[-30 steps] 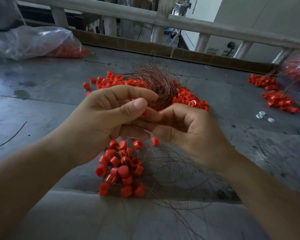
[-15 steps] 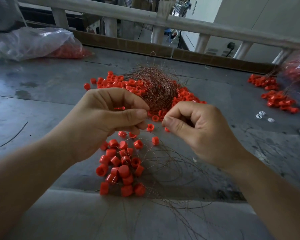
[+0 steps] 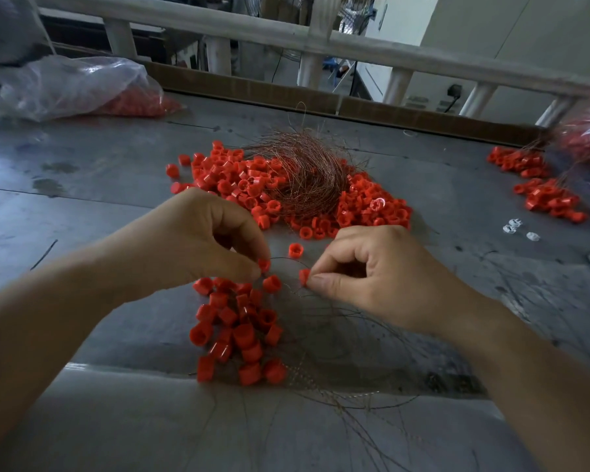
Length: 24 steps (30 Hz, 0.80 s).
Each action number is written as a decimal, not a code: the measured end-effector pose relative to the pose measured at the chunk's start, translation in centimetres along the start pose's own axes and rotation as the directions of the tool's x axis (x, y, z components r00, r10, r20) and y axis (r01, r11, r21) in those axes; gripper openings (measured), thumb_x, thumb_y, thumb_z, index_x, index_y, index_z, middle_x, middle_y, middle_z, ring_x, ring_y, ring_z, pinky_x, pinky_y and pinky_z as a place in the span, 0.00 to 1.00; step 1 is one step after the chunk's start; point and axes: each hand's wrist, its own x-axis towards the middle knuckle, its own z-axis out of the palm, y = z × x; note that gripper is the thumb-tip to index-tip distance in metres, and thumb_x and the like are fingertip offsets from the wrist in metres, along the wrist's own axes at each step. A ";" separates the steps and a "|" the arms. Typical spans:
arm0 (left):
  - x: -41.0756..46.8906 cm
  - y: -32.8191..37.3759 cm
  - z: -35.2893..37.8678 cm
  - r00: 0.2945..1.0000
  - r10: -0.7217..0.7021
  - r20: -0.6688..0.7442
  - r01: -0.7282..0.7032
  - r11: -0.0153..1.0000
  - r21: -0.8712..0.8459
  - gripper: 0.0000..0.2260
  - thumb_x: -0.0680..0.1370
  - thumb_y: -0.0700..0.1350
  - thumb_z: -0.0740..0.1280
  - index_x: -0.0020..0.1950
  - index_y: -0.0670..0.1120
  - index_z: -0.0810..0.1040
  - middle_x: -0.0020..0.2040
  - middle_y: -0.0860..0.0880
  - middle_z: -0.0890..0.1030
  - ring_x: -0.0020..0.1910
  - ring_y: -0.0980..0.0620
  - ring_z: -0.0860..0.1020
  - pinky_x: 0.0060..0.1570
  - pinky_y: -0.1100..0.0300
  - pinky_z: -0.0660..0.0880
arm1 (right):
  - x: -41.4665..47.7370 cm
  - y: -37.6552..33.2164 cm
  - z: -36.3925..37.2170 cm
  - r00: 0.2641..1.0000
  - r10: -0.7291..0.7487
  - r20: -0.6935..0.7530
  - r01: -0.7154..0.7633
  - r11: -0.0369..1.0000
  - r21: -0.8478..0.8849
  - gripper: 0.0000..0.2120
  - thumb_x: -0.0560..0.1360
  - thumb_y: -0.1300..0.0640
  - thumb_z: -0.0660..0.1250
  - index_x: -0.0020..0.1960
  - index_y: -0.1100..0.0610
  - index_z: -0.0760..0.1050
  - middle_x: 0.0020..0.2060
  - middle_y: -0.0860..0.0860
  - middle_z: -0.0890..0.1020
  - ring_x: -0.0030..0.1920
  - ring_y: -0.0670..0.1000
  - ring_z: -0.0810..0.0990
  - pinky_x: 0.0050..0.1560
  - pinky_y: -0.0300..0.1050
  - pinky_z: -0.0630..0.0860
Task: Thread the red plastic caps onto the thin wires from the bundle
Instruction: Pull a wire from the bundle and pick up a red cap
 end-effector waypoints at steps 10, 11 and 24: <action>1.6 -2.1 -0.4 0.875 -0.028 -0.483 0.153 0.963 0.222 0.06 0.70 0.39 0.72 0.40 0.50 0.81 0.33 0.57 0.79 0.32 0.61 0.74 0.33 0.71 0.68 | 0.1 0.3 -0.2 0.999 0.044 0.029 -0.045 0.998 0.033 0.16 0.63 0.38 0.64 0.37 0.50 0.80 0.30 0.46 0.80 0.30 0.43 0.76 0.30 0.29 0.69; 1.8 -2.4 -0.5 0.854 -0.011 -0.520 0.194 0.934 0.299 0.05 0.71 0.39 0.72 0.43 0.49 0.81 0.36 0.58 0.77 0.34 0.60 0.74 0.37 0.67 0.68 | 0.2 0.4 -0.2 0.999 0.053 0.012 -0.054 0.997 0.054 0.17 0.63 0.38 0.63 0.37 0.50 0.80 0.29 0.44 0.80 0.28 0.42 0.75 0.29 0.28 0.69; 3.0 -3.8 0.1 0.885 -0.005 -0.465 0.289 0.790 0.540 0.08 0.70 0.46 0.72 0.47 0.47 0.78 0.45 0.49 0.76 0.45 0.49 0.74 0.44 0.56 0.69 | 0.5 1.0 -0.6 0.963 0.102 -0.249 -0.104 0.995 0.005 0.07 0.70 0.49 0.68 0.36 0.51 0.79 0.27 0.46 0.79 0.28 0.46 0.76 0.30 0.37 0.72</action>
